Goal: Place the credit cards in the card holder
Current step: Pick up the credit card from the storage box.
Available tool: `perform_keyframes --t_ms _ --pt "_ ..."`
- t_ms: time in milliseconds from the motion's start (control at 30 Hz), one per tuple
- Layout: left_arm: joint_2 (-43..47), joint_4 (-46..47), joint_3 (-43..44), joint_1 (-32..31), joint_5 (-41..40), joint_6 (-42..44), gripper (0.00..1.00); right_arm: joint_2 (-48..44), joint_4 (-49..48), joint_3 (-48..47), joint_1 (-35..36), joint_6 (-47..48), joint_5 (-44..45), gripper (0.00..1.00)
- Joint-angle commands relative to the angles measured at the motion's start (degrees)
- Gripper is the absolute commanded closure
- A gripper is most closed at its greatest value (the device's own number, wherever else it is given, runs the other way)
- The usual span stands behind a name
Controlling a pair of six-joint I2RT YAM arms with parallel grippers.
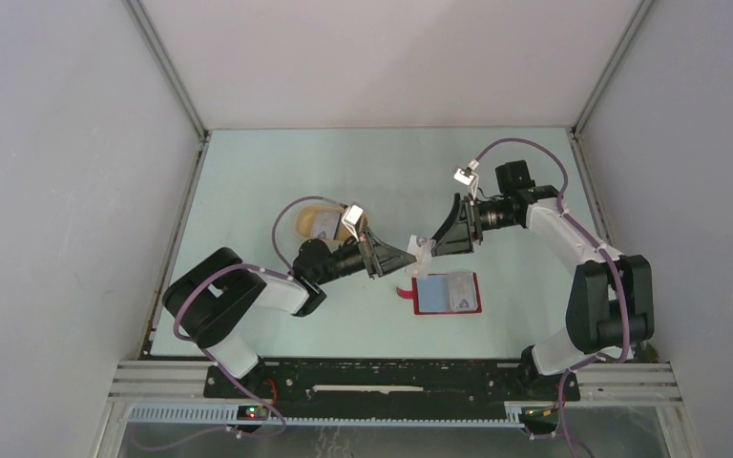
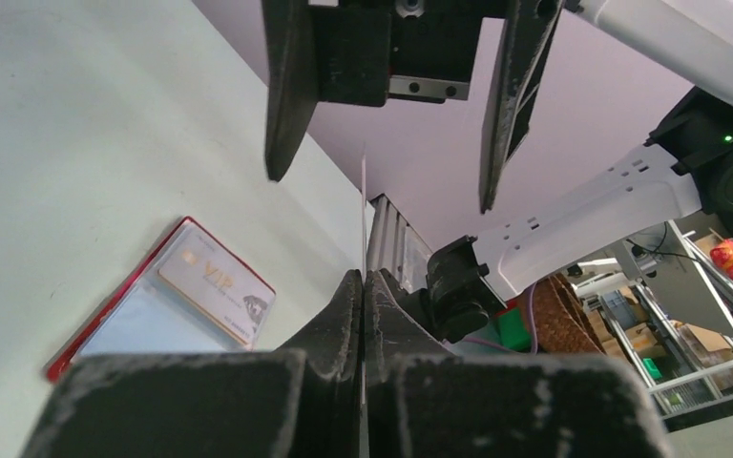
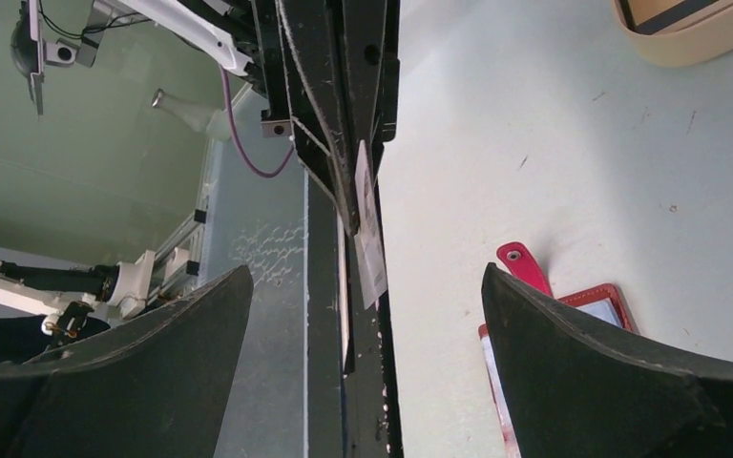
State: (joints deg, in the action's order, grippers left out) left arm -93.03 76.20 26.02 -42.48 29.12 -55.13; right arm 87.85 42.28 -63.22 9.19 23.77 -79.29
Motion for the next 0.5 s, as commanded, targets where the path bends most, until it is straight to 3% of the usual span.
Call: perform_keyframes --t_ms 0,67,200,367,467 --pt "-1.03 4.57 3.57 -0.88 -0.71 -1.24 1.0 -0.33 -8.01 0.47 2.11 -7.64 0.41 0.05" --pt "-1.34 4.72 3.62 -0.95 -1.07 -1.36 1.0 -0.35 -8.79 0.51 2.89 -8.63 -0.44 0.17" --pt "-0.91 4.69 2.67 -0.97 -2.49 -0.96 1.0 -0.66 -8.85 0.47 3.38 -9.0 -1.68 0.5" --pt "-1.47 4.64 2.53 -0.9 -3.02 -1.11 0.97 -0.69 -8.15 0.47 3.44 -8.66 -2.14 1.0" --pt "0.3 3.36 0.79 -0.58 -4.79 0.15 0.75 -1.18 -5.54 0.47 3.19 -5.46 -0.12 1.0"
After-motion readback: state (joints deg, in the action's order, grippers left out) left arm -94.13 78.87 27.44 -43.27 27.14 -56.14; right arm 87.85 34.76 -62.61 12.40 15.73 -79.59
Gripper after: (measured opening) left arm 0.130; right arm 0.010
